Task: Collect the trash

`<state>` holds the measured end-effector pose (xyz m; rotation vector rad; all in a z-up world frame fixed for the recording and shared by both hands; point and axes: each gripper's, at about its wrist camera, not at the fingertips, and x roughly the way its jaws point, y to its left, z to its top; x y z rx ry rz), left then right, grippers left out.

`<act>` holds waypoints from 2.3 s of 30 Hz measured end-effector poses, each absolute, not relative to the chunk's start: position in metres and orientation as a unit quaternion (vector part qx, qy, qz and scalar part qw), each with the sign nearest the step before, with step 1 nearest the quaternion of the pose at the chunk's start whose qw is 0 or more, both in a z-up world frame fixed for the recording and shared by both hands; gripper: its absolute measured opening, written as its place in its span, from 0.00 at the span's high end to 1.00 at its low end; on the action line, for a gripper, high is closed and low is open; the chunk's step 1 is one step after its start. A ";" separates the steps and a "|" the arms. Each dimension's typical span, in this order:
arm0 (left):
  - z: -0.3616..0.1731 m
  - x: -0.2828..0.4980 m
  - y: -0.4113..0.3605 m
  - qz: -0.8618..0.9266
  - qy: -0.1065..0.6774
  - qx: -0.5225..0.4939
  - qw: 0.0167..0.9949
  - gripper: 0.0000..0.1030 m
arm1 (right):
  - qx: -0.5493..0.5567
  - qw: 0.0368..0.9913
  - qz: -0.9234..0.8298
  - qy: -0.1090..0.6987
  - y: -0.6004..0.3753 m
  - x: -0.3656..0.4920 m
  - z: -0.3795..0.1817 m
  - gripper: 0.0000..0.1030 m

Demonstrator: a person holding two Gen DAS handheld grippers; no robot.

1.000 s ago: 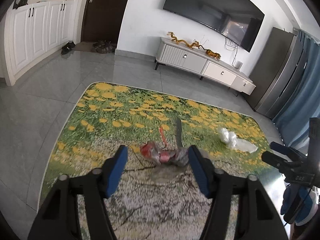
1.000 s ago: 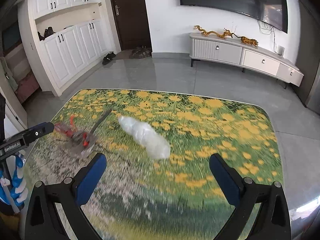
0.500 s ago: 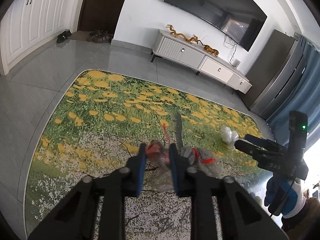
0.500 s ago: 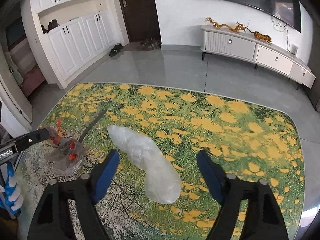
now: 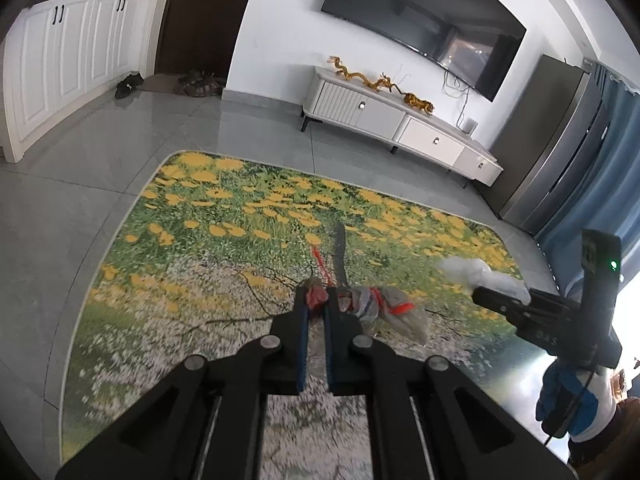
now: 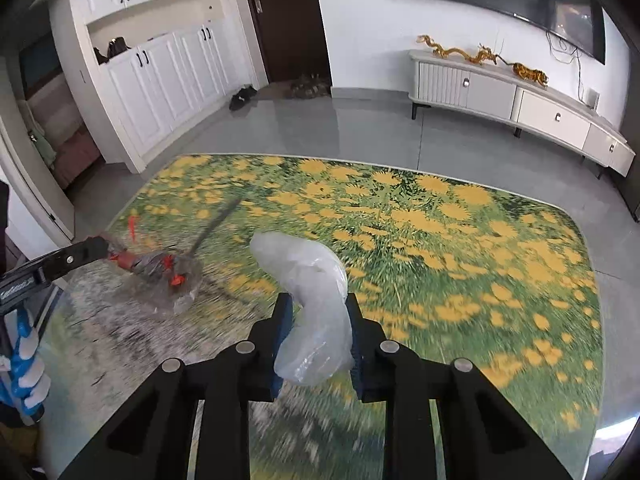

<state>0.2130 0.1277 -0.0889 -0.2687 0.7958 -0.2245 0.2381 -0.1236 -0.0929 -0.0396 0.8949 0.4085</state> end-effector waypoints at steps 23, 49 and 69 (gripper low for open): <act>0.016 0.136 -0.022 -0.211 0.330 -0.054 0.919 0.94 | 0.066 0.936 0.072 0.338 -0.318 0.050 -0.010 0.82; -0.073 0.127 -0.377 -0.383 0.424 0.066 0.818 0.92 | 0.210 0.880 -0.093 0.417 -0.533 0.002 -0.147 0.79; -0.065 0.107 -0.357 -0.375 0.410 0.075 0.828 0.48 | 0.191 0.886 -0.143 0.398 -0.533 -0.020 -0.120 0.31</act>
